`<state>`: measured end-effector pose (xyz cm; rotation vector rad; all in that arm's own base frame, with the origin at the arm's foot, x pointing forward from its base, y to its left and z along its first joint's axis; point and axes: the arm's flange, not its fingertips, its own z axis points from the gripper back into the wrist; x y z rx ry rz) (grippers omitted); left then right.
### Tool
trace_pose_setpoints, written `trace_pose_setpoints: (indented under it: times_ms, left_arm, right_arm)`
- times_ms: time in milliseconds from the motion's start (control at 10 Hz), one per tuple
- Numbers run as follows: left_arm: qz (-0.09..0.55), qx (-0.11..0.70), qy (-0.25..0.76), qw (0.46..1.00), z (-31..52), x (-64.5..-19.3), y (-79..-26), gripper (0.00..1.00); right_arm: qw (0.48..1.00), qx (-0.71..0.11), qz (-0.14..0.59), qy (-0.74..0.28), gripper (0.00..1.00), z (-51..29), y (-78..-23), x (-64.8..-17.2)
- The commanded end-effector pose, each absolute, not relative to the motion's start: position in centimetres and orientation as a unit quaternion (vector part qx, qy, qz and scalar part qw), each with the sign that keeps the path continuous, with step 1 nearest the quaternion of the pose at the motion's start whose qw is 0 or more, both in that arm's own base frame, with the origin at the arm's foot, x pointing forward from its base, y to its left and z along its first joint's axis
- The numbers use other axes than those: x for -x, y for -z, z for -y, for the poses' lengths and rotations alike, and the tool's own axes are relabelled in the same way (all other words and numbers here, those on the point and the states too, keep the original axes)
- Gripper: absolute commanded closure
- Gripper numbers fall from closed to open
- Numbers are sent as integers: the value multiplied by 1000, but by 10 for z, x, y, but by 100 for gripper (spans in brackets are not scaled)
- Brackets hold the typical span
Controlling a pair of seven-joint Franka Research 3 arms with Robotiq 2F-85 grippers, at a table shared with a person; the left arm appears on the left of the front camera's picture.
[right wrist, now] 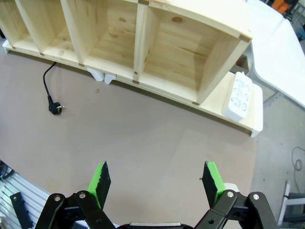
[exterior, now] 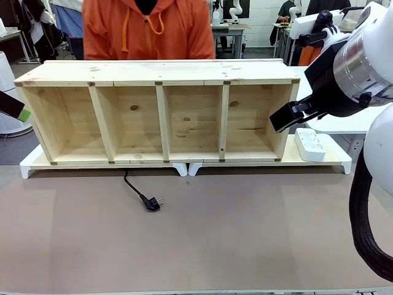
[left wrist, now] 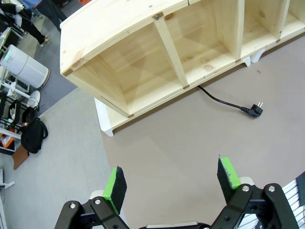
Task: Perform cable management.
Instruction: When the cord part of the Power Cable appears at the lower middle area of the table and stops, grasp the cord part of the Power Cable.
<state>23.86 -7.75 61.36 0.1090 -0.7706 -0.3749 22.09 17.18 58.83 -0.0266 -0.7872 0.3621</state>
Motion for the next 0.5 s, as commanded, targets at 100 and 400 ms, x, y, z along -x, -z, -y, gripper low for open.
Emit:
trace_pose_setpoints:
  times_ms: [100,400]
  left_arm:
    - [375,-53,180,908,78,-240,-613,0]
    - [375,-53,180,908,78,-240,-613,0]
  right_arm:
    - [907,15,381,-178,0,-172,-588,-221]
    - [907,15,381,-178,0,-172,-588,-221]
